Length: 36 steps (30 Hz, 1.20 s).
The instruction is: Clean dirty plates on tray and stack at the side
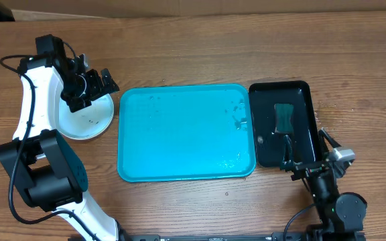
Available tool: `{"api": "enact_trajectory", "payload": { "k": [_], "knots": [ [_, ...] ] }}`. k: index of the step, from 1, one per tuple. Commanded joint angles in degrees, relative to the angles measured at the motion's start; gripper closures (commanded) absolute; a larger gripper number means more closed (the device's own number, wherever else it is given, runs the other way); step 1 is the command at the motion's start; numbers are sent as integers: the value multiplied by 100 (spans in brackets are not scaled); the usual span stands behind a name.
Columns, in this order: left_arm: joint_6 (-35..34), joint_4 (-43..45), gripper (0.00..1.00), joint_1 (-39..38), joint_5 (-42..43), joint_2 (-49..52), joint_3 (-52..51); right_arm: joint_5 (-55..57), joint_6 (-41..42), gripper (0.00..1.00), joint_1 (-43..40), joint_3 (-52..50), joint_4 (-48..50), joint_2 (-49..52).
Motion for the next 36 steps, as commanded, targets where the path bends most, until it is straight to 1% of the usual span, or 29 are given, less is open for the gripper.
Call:
{"api": "enact_trajectory", "payload": {
  "k": [1,5,9,11,36],
  "knots": [
    [61,13,0,-11,-17,-7,125,317,-26,0,-20,-59,-404,-68],
    [61,15,0,-11,-17,-7,125,413,-411,0,-20,-59,-402,-68],
    [61,13,0,-11,-20,-7,125,-48,-1305,0,-20,-59,-332,-68],
    [61,13,0,-11,-17,-7,125,-114,-1530,0,-20,-59,-337,-68],
    [61,13,0,-11,-20,-7,125,-114,-1523,0,-20,-59,-337,-68]
  ]
}}
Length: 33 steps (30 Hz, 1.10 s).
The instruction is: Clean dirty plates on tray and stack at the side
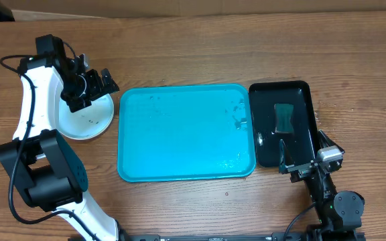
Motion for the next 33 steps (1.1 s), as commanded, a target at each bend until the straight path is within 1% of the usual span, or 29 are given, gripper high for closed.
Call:
{"api": "enact_trajectory", "payload": {
  "k": [1,11,17,25,33],
  "knots": [
    [61,15,0,-11,-17,-7,125,-31,-39,0,-15,-59,37,-63],
    [61,13,0,-17,-37,-7,125,-31,-39,0,-15,-59,35,-63],
    [61,13,0,-157,-122,-160,125,-31,-39,0,-15,-59,35,-63],
    [61,13,0,-710,-122,-1075,125,-31,-39,0,-15,-59,35,-63],
    [61,13,0,-1375,-120,-2424,125,-31,-39,0,-15,-59,37,-63]
  ]
}}
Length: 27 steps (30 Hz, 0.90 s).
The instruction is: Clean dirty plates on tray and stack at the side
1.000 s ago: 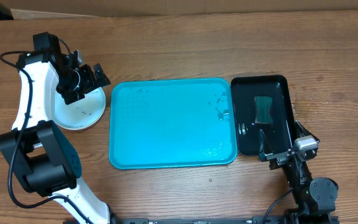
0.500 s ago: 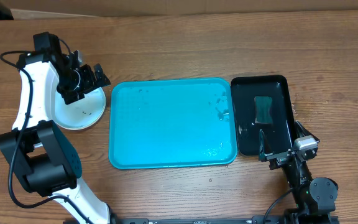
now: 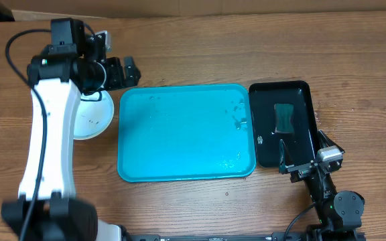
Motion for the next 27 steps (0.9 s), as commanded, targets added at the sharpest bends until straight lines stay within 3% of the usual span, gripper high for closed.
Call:
{"api": "enact_trajectory", "payload": {
  "k": [1,19,27],
  "knots": [
    [61,13,0,-181,4,-671,125,-31,-39,0,-17,-59,35,-63],
    [61,-33,0,-221,4,-3456,-46,-31,-39,0,-17,-59,33,-63],
    [61,-273,0,-76,-90,-4570,-1283,-31,-39,0,-17,-59,35,-63]
  ]
}}
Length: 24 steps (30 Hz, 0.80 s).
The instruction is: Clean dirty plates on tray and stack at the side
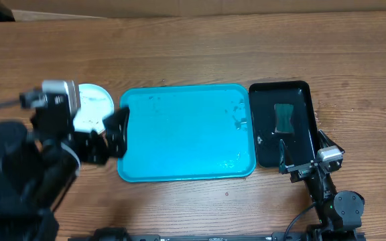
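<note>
A white plate [92, 104] lies on the table left of the blue tray [186, 130]; its near side is hidden by my left arm. The tray carries no plates, only wet smears. My left gripper [114, 132] is blurred, sits at the tray's left edge just in front of the plate, and looks open and empty. A green sponge [284, 117] lies in the black tray [300, 94] on the right. My right gripper [297, 159] stands open at the black tray's front edge, short of the sponge.
The left arm's dark, blurred body [19, 167] fills the front left corner. Cardboard [179, 5] runs along the table's far edge.
My left arm has swung from behind the plate to in front of it, so its gripper is now at the tray's left edge. The plate and right gripper have not moved.
My left gripper hung open over the white plate beside the tray for the first two moments, while the right gripper shifted slightly at the black tray's front. The left gripper then stood behind the plate, clear of it. Now it is near the tray's left edge.
</note>
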Available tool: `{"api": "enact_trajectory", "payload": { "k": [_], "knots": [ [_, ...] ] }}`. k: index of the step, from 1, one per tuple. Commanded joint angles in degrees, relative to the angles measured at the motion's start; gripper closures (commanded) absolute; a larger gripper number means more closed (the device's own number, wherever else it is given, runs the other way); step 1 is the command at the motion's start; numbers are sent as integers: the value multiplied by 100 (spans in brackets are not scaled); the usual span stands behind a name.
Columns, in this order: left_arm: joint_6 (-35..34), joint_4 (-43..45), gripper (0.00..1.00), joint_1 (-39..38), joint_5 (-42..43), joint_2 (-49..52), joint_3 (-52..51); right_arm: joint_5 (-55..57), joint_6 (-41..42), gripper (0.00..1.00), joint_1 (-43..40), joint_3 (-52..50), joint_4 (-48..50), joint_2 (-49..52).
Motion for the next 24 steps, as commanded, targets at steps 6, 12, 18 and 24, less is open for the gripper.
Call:
{"api": "enact_trajectory", "payload": {
  "k": [6,12,18,24],
  "knots": [
    [46,509,0,57,-72,-1309,-2286,-33,-39,0,-17,-59,33,-63],
    [-623,1547,0,57,-74,-2699,-4079,-33,-39,0,-17,-59,31,-63],
    [-846,3713,0,57,-74,-3886,-5523,-33,-39,0,-17,-59,33,-63],
    [-841,6382,0,57,-160,-4553,-6430,-33,-39,0,-17,-59,31,-63]
  ]
}}
